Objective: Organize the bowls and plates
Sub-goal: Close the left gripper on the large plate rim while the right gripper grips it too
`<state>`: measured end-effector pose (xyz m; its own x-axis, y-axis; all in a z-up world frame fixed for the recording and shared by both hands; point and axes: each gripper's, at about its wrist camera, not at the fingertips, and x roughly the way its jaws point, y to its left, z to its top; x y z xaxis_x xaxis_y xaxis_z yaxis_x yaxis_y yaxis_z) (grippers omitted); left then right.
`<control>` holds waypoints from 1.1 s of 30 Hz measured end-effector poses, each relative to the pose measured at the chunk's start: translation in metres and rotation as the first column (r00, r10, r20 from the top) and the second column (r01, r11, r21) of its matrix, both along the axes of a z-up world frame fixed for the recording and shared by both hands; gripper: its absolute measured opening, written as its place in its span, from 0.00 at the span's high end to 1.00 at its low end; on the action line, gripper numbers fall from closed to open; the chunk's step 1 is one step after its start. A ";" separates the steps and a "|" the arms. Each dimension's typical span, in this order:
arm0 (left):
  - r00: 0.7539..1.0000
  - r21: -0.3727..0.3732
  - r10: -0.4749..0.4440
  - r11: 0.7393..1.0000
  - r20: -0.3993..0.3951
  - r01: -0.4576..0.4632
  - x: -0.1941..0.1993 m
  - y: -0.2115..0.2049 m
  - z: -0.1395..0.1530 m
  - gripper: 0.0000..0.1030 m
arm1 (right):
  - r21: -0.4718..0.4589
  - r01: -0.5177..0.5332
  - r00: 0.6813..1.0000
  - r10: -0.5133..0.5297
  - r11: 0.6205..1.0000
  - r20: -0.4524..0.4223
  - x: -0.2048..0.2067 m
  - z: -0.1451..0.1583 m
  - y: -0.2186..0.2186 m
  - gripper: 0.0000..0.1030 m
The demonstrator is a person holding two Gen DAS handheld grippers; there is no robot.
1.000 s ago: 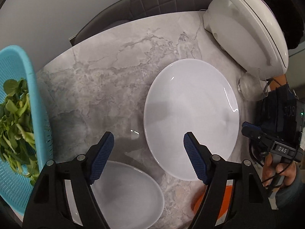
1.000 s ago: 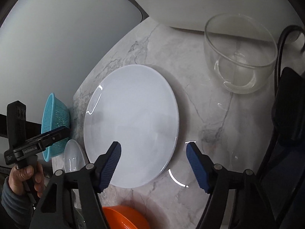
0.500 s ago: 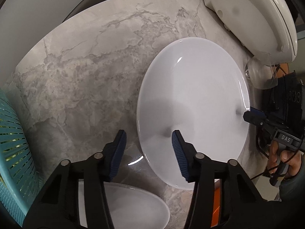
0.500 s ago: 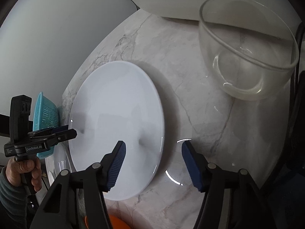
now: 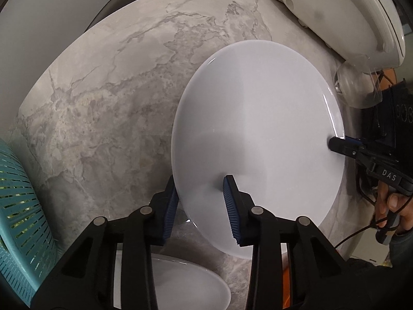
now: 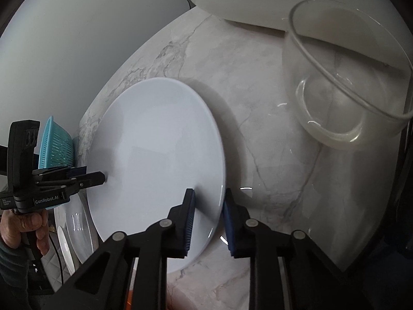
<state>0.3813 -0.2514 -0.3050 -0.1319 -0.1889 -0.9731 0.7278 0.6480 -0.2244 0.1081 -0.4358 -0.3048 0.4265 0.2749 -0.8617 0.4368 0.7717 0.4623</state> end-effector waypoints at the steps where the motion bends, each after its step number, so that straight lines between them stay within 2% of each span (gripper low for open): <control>1: 1.000 -0.004 0.006 1.000 0.009 -0.006 -0.004 -0.006 -0.002 0.69 | 0.004 -0.001 1.000 0.001 1.000 0.002 0.001 0.000 -0.001 0.78; 5: 0.998 -0.023 0.055 0.998 0.011 -0.055 -0.003 -0.005 -0.004 0.71 | -0.013 -0.012 1.000 0.012 1.000 0.000 0.001 0.001 0.003 0.79; 14: 0.996 -0.033 0.086 0.996 0.005 -0.086 -0.008 -0.008 -0.008 0.72 | -0.063 -0.027 0.999 0.028 0.998 0.018 0.001 0.006 0.008 0.79; 17: 0.996 -0.030 0.093 0.995 -0.003 -0.093 -0.004 0.003 -0.004 0.72 | -0.086 -0.033 0.999 0.036 0.996 0.026 0.001 0.011 0.010 0.79; 23: 0.995 -0.017 0.100 0.995 -0.008 -0.100 -0.001 0.010 0.001 0.73 | -0.065 -0.029 0.999 0.030 0.997 0.024 0.001 0.013 0.007 0.79; 33: 0.987 0.031 0.145 0.989 -0.077 -0.143 0.008 0.014 -0.001 0.73 | -0.022 -0.017 1.000 0.017 1.000 0.009 0.006 0.014 -0.002 0.80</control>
